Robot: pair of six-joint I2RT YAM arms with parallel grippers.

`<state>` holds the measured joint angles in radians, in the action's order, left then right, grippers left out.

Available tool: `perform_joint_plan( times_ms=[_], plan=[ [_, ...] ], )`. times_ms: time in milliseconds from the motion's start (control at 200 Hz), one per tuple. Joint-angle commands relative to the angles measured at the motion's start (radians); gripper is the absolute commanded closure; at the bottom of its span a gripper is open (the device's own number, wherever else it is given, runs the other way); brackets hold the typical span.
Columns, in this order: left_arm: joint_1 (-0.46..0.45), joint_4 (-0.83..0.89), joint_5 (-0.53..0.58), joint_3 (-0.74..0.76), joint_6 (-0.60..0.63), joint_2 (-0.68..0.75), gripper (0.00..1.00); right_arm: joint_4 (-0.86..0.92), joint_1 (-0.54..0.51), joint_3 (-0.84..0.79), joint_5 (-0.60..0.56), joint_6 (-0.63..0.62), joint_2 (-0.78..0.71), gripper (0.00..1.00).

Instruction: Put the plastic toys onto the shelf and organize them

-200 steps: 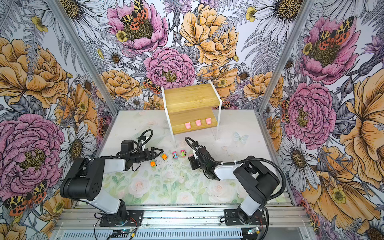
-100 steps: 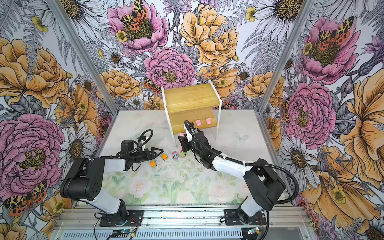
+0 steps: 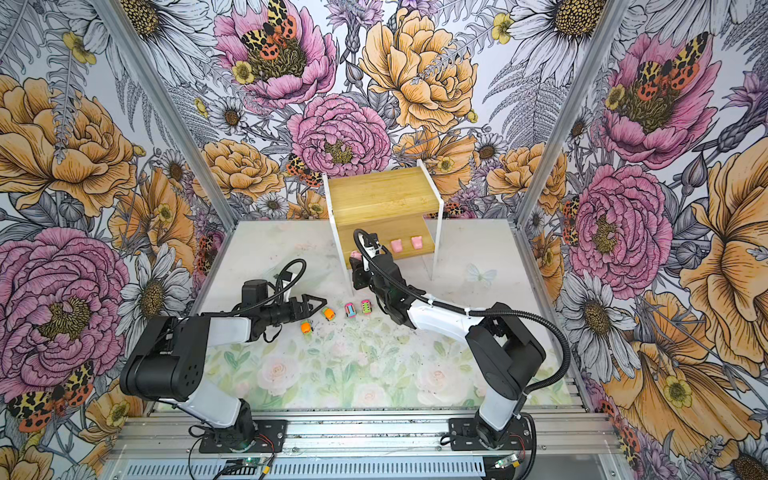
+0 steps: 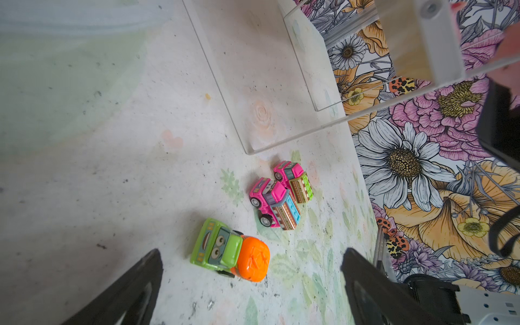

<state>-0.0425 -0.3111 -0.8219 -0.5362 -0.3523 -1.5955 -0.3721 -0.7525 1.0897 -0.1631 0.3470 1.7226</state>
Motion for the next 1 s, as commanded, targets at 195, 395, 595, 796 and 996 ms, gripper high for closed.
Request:
perform_joint_plan(
  times_ms=[195,395,595,796,996],
  plan=[
    [0.010,-0.001,-0.026,-0.021,0.001,-0.011,0.01,0.002,-0.013,0.065,-0.090,0.015,0.058,0.63],
    [0.010,-0.002,-0.027,-0.023,0.001,-0.014,0.01,0.005,-0.013,0.073,-0.096,0.015,0.074,0.63],
    [0.009,-0.001,-0.025,-0.021,0.001,-0.011,0.01,0.015,-0.011,0.093,-0.105,0.005,0.093,0.63],
    [0.009,-0.001,-0.026,-0.019,0.001,-0.010,0.01,0.016,-0.010,0.114,-0.108,-0.007,0.113,0.63],
    [0.009,-0.001,-0.026,-0.019,0.001,-0.010,0.01,0.022,-0.002,0.123,-0.104,-0.011,0.126,0.63]
  ],
)
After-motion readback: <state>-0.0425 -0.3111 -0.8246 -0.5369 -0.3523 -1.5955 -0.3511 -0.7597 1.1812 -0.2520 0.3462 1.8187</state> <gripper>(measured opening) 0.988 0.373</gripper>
